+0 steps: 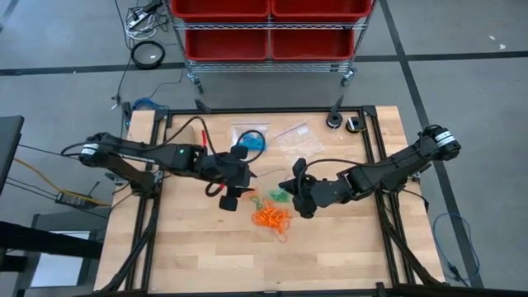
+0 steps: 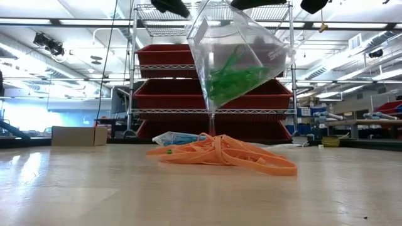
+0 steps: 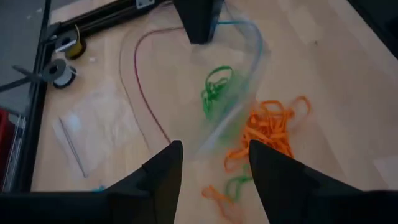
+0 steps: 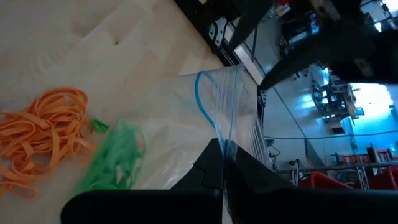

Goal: Sort rubber bands
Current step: Put the green rubber band into the bottom transparent zip bag

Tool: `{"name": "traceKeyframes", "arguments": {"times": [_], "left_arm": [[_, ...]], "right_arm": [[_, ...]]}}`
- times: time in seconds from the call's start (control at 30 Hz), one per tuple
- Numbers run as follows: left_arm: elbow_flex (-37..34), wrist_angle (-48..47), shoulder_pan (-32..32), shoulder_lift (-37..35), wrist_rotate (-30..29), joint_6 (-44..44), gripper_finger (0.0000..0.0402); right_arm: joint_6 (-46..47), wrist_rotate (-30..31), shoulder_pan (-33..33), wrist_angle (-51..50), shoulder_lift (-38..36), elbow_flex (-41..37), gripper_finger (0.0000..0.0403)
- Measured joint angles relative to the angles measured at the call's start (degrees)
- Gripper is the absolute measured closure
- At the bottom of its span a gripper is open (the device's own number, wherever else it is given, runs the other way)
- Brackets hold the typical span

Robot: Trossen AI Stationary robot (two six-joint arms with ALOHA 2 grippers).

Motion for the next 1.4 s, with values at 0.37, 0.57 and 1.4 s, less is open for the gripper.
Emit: {"name": "traceKeyframes", "arguments": {"times": [0.37,0.57,1.4], "left_arm": [[-8.22,2.03,-4.79,-0.61,2.4,-4.71,0.024],[-18.15,14.88,-5.91,-0.59,1.91,-7.61,0.0245],[-35.01,46.42,9.18,13.29,18.51,3.34,0.0245]], "right_arm": [[0.04,1.8,0.02,-0.27,-0.91,0.04,0.0403],[0.34,2.52,0.24,-1.99,-0.91,0.04,0.0403],[2.08,2.54,0.09,-2.21,-0.93,0.04,0.0403]]}}
